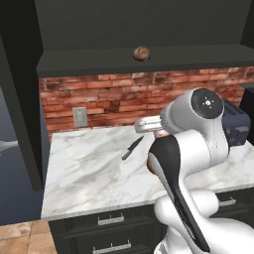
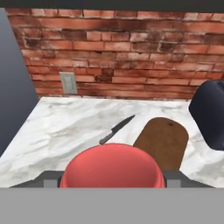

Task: Pick the bread, place it on the cutting board, pick the jam, place it on the counter, and close the cabinet.

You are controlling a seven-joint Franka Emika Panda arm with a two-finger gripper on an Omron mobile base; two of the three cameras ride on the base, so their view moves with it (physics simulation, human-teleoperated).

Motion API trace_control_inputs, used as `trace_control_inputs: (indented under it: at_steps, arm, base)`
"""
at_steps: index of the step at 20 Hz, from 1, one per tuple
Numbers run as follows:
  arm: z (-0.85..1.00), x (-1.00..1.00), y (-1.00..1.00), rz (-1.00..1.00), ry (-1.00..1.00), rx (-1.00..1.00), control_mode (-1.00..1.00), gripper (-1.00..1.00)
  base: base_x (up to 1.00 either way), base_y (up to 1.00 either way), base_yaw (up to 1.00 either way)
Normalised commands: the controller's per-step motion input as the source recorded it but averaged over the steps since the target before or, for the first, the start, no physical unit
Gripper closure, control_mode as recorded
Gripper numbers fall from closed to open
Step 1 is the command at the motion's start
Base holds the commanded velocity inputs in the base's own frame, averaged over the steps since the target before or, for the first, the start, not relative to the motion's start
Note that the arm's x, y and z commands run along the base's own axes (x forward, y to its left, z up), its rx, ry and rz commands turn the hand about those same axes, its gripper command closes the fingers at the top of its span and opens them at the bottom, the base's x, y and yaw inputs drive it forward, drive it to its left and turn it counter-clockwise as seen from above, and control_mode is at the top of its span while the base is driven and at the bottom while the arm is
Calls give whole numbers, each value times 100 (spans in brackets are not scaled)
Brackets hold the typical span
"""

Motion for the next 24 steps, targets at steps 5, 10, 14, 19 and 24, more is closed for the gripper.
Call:
trace_control_inputs:
  at_steps: [5, 10, 14, 19, 24]
  arm:
    - [-43, 0, 10, 0, 1, 0, -100, 100]
    - [-39, 0, 11, 0, 2, 0, -100, 100]
    - [-38, 0, 13, 0, 1, 0, -100, 100]
    - [-30, 0, 16, 0, 1, 0, -100, 100]
    - [-24, 0, 18, 0, 0, 0, -100, 100]
  base:
    - [0, 0, 0]
    - [0, 0, 0]
    - [0, 0, 0]
    - [0, 0, 0]
    - [0, 0, 0]
